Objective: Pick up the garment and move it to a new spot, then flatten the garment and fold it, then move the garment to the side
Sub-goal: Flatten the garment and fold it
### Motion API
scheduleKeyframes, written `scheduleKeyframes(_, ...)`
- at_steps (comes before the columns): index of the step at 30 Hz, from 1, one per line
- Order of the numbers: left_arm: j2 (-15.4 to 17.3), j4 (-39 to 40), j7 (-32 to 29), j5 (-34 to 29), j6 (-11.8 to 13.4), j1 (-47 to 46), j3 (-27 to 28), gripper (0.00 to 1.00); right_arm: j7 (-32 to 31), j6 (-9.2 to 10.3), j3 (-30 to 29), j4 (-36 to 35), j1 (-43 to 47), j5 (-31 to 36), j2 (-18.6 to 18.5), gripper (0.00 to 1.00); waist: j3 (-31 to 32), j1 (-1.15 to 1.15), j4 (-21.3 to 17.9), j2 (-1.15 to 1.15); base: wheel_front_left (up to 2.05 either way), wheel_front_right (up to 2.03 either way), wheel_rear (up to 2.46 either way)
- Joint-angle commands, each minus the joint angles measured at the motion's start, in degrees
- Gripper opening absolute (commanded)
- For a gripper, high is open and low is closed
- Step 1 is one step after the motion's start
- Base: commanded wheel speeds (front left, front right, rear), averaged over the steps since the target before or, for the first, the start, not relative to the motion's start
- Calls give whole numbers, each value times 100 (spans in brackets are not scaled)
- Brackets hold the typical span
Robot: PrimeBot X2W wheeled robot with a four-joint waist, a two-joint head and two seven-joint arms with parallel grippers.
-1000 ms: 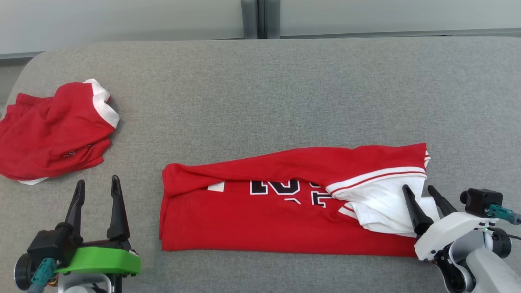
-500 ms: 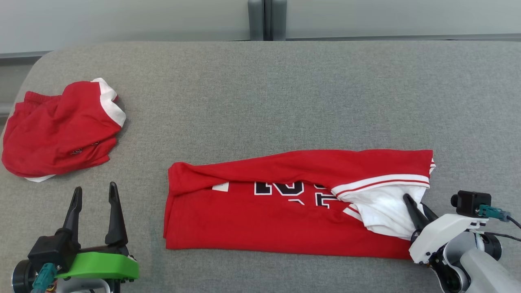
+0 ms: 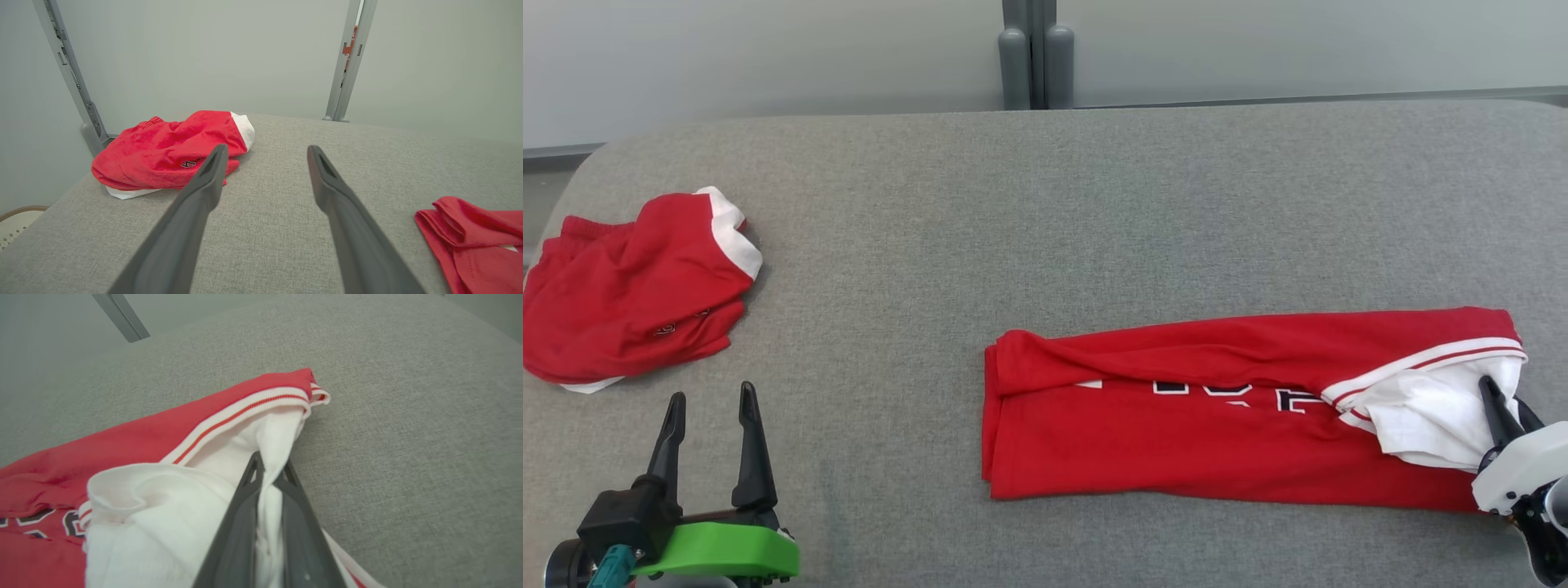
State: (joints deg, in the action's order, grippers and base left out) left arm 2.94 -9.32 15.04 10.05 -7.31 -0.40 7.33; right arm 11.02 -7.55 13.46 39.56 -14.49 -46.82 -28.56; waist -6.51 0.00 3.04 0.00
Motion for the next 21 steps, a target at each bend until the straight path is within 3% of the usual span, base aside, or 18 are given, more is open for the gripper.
scheduleKeyframes(1, -3, 32, 18, 36, -25, 107, 6, 100, 36, 13, -14, -101, 41, 12, -41, 0, 48, 0, -72, 0, 0, 0, 0)
scheduleKeyframes(9, -1, 15, 18, 105, -22, 154, -21, 100, -52, 11, 226, -1021, 149, 237, 211, 0, 110, 0, -241, 0, 0, 0, 0)
scheduleKeyframes(21, 2, -19, 18, 124, -24, 99, -44, 100, -591, 9, 876, -2498, 152, 593, 1078, 0, 107, 0, -39, 0, 0, 0, 0)
